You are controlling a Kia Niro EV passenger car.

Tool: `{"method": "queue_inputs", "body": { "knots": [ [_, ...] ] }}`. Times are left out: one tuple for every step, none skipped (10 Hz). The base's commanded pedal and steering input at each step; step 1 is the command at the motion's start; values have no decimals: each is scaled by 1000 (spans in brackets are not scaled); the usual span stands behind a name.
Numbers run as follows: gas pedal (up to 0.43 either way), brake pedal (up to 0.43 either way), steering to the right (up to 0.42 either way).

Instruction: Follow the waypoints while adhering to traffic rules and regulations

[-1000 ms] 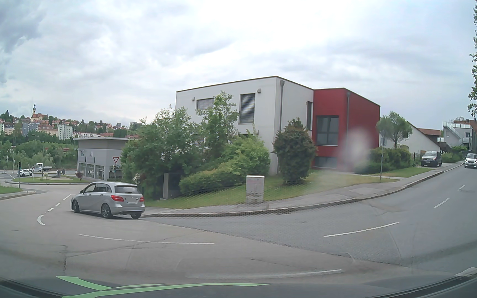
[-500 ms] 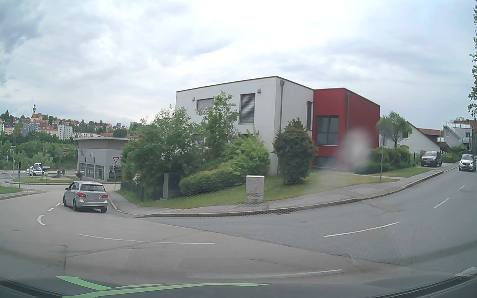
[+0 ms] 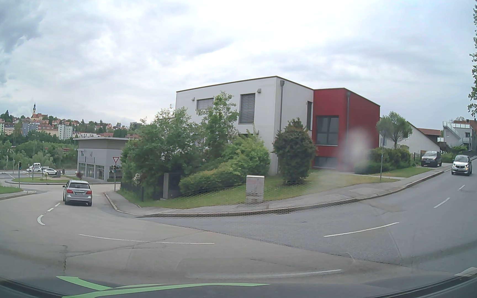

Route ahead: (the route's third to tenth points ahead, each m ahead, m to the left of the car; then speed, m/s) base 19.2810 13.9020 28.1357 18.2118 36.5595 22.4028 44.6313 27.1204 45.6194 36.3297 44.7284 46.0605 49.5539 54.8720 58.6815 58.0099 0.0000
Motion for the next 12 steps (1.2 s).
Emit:
{"method": "queue_inputs", "body": {
  "knots": [
    [0, 372, -80],
    [0, 372, -81],
    [0, 372, -81],
    [0, 372, -81],
    [0, 372, -80],
    [0, 372, -81],
    [0, 372, -81],
    [0, 372, -80],
    [0, 372, -80],
    [0, 372, -81],
    [0, 372, -80],
    [0, 372, -80]
  ]
}}
